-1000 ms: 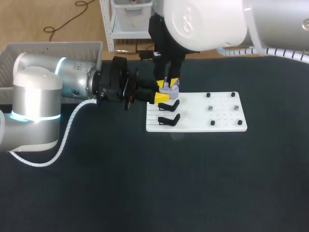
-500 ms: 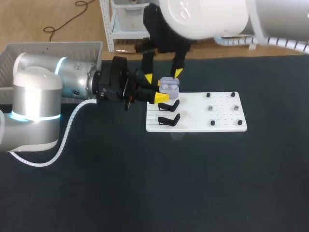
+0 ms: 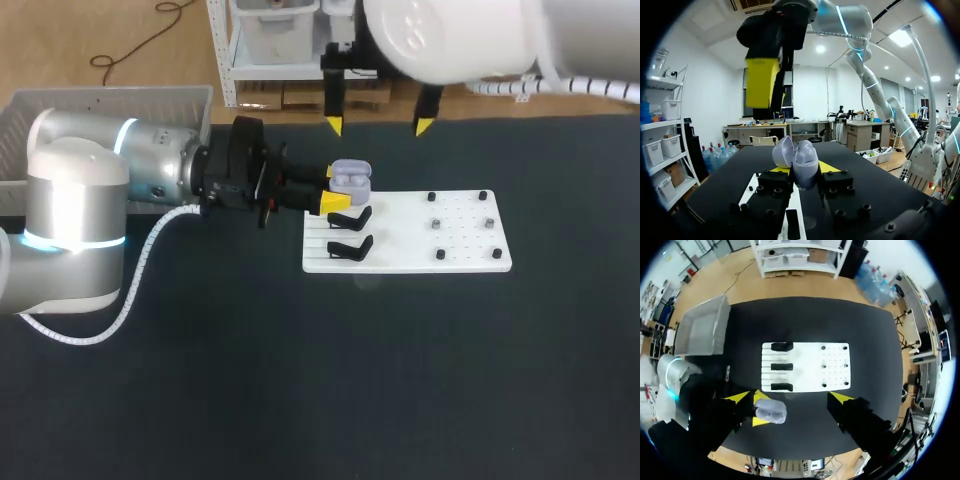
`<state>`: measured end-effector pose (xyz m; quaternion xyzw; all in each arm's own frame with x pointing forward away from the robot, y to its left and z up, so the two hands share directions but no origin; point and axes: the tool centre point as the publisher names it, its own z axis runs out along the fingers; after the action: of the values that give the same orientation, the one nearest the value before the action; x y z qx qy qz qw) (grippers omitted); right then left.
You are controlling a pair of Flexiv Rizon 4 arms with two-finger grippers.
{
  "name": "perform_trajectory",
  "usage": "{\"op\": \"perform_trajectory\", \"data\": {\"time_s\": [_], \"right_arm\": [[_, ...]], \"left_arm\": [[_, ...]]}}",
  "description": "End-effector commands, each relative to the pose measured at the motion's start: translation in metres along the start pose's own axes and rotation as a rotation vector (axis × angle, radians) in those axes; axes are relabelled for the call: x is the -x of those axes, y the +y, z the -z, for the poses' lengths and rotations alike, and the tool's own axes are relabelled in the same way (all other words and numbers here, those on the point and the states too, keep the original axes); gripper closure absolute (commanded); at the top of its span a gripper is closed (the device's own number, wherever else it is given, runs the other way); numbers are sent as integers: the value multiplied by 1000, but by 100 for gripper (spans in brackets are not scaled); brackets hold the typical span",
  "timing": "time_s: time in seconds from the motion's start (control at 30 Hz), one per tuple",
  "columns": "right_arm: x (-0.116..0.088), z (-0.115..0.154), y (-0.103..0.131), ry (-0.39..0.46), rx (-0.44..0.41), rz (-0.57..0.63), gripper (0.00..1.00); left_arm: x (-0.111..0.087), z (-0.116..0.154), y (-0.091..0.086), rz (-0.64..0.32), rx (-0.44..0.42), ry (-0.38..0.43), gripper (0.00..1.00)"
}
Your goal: Pick up each earbud case from the left stands, insert the matching earbuds, close the lid, and place the case in the box.
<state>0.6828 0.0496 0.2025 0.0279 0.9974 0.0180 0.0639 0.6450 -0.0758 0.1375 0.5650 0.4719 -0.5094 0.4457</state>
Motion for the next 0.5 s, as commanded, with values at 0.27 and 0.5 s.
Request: {"op": "perform_trajectory", "data": {"time_s": [0.27, 0.5], "right_arm": [[-2, -35, -18, 75, -14, -44, 0], [-15, -41, -22, 106, -11, -38, 0]], "left_arm": [[0, 0, 1, 1, -2, 1, 100], [0, 0, 1, 1, -2, 1, 100]]}}
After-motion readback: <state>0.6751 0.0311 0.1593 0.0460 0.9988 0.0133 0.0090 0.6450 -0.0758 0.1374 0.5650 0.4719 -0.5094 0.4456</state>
